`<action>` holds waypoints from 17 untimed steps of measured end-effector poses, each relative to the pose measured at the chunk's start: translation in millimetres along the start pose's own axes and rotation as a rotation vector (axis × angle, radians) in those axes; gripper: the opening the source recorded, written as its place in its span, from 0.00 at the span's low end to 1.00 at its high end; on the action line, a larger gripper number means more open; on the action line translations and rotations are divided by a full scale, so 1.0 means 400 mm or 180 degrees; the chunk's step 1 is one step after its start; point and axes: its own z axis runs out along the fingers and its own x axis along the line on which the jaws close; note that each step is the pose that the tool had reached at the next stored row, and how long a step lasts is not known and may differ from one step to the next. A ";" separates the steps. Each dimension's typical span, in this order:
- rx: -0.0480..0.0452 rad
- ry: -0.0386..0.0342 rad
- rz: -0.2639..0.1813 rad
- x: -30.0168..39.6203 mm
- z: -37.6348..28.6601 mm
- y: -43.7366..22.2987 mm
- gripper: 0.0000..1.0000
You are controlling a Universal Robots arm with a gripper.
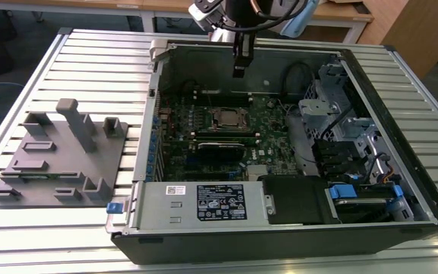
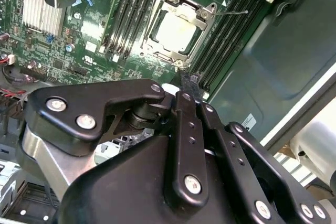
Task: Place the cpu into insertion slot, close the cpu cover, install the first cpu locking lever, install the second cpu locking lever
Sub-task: 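Close the cpu cover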
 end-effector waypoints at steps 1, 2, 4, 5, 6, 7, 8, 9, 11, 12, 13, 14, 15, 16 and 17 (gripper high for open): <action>0.0000 0.0000 -0.0001 0.000 0.001 0.000 0.10; 0.0000 0.0000 -0.0002 0.000 0.003 0.001 0.10; 0.0000 0.0000 -0.0002 -0.002 0.006 0.001 0.10; 0.0000 0.0001 -0.0003 -0.003 0.008 0.001 0.10; 0.0000 0.0001 -0.0003 -0.003 0.009 0.002 0.10; 0.0000 0.0001 -0.0003 -0.004 0.011 0.002 0.10; 0.0000 0.0002 -0.0003 -0.005 0.014 0.002 0.10; 0.0000 0.0003 -0.0003 -0.005 0.018 0.002 0.10; 0.0000 0.0003 -0.0003 -0.006 0.027 0.002 0.10; 0.0000 0.0003 -0.0003 -0.006 0.031 0.002 0.10; 0.0000 0.0004 -0.0003 -0.006 0.036 0.002 0.10; 0.0000 0.0003 -0.0003 -0.006 0.040 0.002 0.10; 0.0000 0.0003 -0.0003 -0.006 0.044 0.002 0.10; 0.0000 0.0003 -0.0003 -0.006 0.047 0.002 0.10; 0.0000 0.0003 -0.0003 -0.006 0.051 0.002 0.10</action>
